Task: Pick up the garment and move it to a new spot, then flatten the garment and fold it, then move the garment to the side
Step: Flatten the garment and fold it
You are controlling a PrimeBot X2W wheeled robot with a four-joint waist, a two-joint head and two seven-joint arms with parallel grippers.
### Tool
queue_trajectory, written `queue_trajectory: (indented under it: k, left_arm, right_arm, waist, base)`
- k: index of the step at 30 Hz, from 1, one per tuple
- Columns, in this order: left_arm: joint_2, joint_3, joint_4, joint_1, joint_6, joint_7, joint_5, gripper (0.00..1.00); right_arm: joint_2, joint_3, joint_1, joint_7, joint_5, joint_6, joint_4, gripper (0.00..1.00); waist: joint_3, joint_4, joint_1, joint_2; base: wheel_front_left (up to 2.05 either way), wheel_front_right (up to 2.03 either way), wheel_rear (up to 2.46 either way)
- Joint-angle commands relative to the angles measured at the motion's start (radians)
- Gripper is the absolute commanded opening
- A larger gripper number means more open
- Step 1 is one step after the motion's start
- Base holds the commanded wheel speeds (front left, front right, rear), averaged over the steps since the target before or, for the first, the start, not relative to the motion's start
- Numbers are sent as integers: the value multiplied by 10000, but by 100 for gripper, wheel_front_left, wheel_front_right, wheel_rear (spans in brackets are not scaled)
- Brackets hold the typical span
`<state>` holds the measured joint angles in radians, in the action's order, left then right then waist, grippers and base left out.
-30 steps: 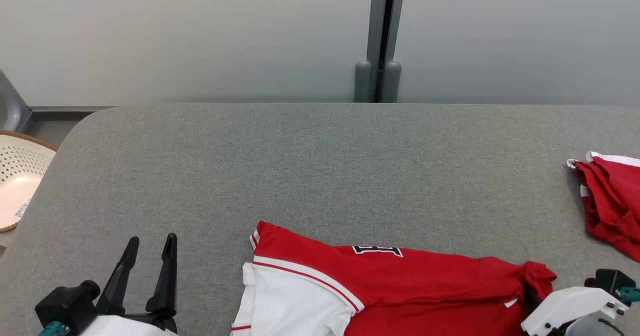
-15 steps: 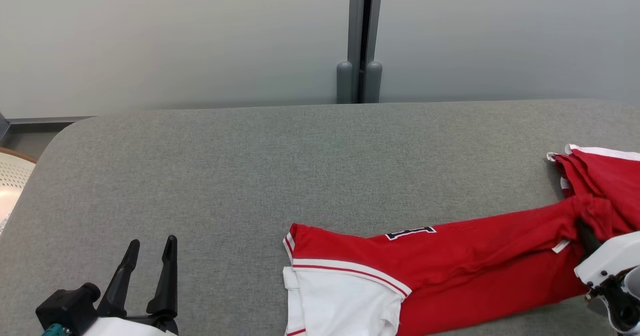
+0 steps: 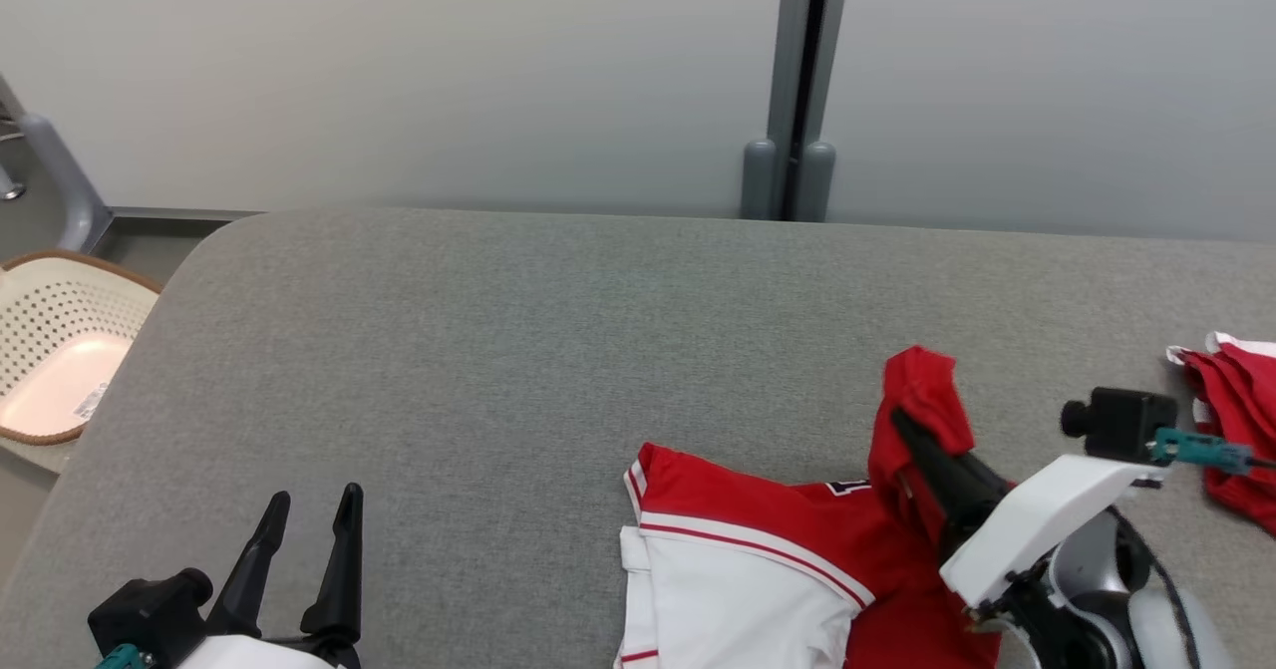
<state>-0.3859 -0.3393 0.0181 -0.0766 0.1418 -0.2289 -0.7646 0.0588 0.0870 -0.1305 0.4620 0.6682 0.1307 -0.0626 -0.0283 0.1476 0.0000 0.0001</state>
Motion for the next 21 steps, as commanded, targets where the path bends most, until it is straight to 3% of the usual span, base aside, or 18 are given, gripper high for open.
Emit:
queue_trajectory:
  k: [1,7,19,20,21]
  left_arm:
    - [-64,14,49,137,-42,18,-21,100]
    - [-90,-189,170,453,-178,184,78,100]
    - [-82,-520,630,1011,-518,419,121,100]
    - [-86,-518,659,1033,-528,409,117,100]
    - [-88,-521,681,1044,-536,398,119,100]
  right_arm:
    - [-6,161,144,62,85,0,26,0]
    - [-64,1381,267,-414,588,0,-968,0]
    - [-71,3025,-1116,-2059,1872,1,-4721,0]
    - [-73,3123,-1229,-2139,1905,1,-4981,27]
    - [-74,3247,-1348,-2249,1984,1,-5169,47]
  waist:
    - [11,330,0,-1]
    - [105,1237,0,-1]
    - [287,2589,0,-1]
    - [288,2620,0,-1]
    - [283,2640,0,-1]
  base:
    - [0,0,0]
    - [0,0,0]
    - [0,0,0]
    - [0,0,0]
    - [0,0,0]
